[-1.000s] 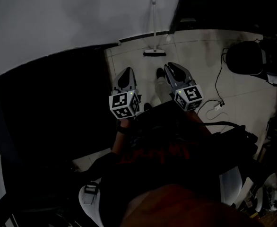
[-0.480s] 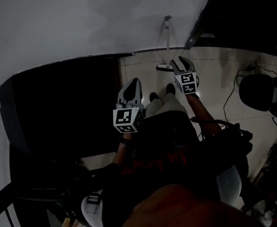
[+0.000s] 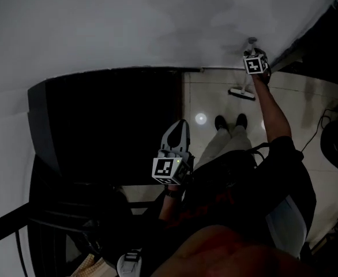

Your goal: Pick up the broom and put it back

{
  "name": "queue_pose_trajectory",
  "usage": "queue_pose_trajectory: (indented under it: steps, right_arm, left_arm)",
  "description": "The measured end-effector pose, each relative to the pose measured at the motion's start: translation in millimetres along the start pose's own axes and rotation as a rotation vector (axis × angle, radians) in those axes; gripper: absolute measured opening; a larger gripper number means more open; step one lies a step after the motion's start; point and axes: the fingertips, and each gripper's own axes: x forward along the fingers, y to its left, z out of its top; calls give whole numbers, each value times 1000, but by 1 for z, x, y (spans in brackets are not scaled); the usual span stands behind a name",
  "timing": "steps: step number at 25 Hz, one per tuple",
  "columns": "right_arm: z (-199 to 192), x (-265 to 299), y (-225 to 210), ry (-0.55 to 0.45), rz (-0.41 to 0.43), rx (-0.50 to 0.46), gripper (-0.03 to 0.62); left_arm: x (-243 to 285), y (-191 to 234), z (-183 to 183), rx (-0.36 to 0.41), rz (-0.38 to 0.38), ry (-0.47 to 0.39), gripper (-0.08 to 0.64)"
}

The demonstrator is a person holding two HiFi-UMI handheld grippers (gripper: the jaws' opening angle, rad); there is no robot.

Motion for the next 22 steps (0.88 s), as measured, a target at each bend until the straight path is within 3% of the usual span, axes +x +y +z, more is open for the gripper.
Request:
queue_pose_trajectory:
  steps: [2,3,7,14,17,22]
  right_arm:
    - [10,9,4,16,-13,-13,166]
    - [15,10,12,9,-8,-21,92]
    - [13,-19,44,-57,-13,-11,86]
    - [-17,-176,101,-246,0,13,84]
    - [10,-235,122,-333,32,-35,84]
    - [100,-342,122,-568,36,-102,86]
  left_arm:
    - [-7,14,5,-14,6,-14,5]
    - [-8,22,8,-19,7,-19,5]
    - [2,38,23,-33,3,-42,5]
    - [28,38,58,51,-55,-84,5]
    - [38,38,75,63,-89,-111,5]
    - [51,26,94,95,-137,-154,5]
